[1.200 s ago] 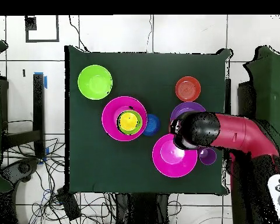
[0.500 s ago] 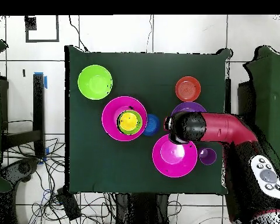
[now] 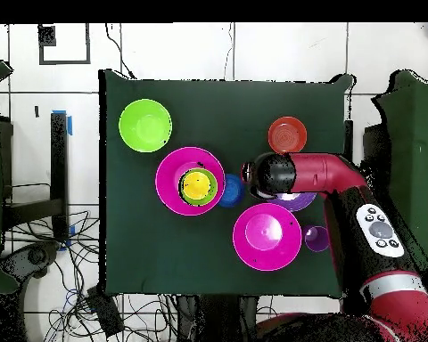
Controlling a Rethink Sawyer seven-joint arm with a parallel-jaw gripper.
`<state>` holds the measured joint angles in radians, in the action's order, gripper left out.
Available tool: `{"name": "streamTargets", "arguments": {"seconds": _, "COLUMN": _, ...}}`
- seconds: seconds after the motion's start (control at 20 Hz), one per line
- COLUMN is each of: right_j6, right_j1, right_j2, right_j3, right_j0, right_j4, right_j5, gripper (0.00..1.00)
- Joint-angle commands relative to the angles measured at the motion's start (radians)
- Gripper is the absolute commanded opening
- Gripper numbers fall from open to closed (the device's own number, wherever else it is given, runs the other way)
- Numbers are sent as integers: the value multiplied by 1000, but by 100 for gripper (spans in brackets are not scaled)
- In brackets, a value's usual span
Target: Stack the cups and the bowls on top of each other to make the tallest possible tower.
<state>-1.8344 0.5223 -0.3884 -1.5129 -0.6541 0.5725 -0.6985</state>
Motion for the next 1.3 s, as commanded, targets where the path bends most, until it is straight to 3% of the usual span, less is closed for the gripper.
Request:
{"name": "streamTargets", "arguments": {"seconds": 0.05, "right_j6": 255, "right_j1": -103, "right_j2": -63, "right_j3": 171, "right_j0": 26, "right_j4": 113, "right_j5": -24, "gripper": 100}}
{"name": "streamTargets", "arguments": {"seconds": 0.6, "right_j6": 416, "right_j1": -172, "right_j2": -136, "right_j3": 283, "right_j0": -36, "right_j4": 144, "right_j5": -66, "gripper": 100}}
{"name": "streamTargets", "arguments": {"seconds": 1.1, "right_j6": 403, "right_j1": -319, "right_j2": -172, "right_j3": 428, "right_j0": -6, "right_j4": 154, "right_j5": -26, "gripper": 100}}
{"name": "streamTargets", "arguments": {"seconds": 1.3, "right_j6": 414, "right_j1": -306, "right_j2": -164, "right_j3": 417, "right_j0": -3, "right_j4": 158, "right_j5": -30, "gripper": 100}}
